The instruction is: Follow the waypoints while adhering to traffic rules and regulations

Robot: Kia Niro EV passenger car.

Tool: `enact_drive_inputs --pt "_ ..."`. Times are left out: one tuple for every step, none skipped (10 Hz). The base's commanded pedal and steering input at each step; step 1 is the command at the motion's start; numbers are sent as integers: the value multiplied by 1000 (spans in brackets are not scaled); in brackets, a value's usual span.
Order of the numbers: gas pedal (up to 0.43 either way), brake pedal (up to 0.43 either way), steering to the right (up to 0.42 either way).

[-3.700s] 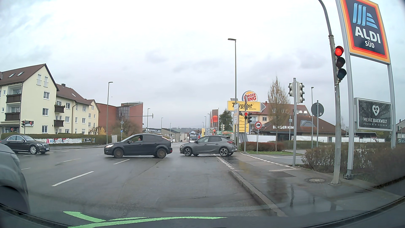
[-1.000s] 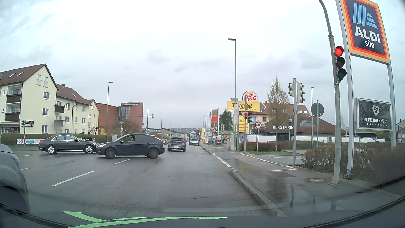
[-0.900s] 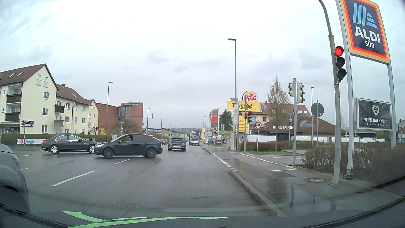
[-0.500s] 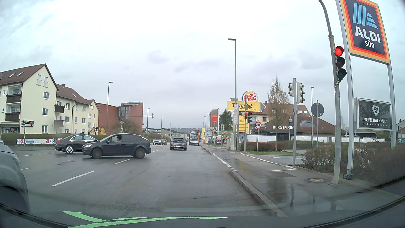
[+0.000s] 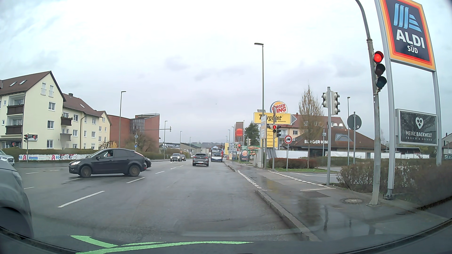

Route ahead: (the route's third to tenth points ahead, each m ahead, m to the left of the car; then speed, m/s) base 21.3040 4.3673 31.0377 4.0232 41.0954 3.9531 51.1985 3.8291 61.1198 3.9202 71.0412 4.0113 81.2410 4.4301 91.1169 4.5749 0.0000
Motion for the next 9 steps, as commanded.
enact_drive_inputs --pt "0 348 1" --pt "0 348 0" --pt "0 341 0" --pt "0 341 0" --pt "0 341 0" --pt "0 341 0" --pt "0 341 1" --pt "0 348 0" --pt "0 341 0"
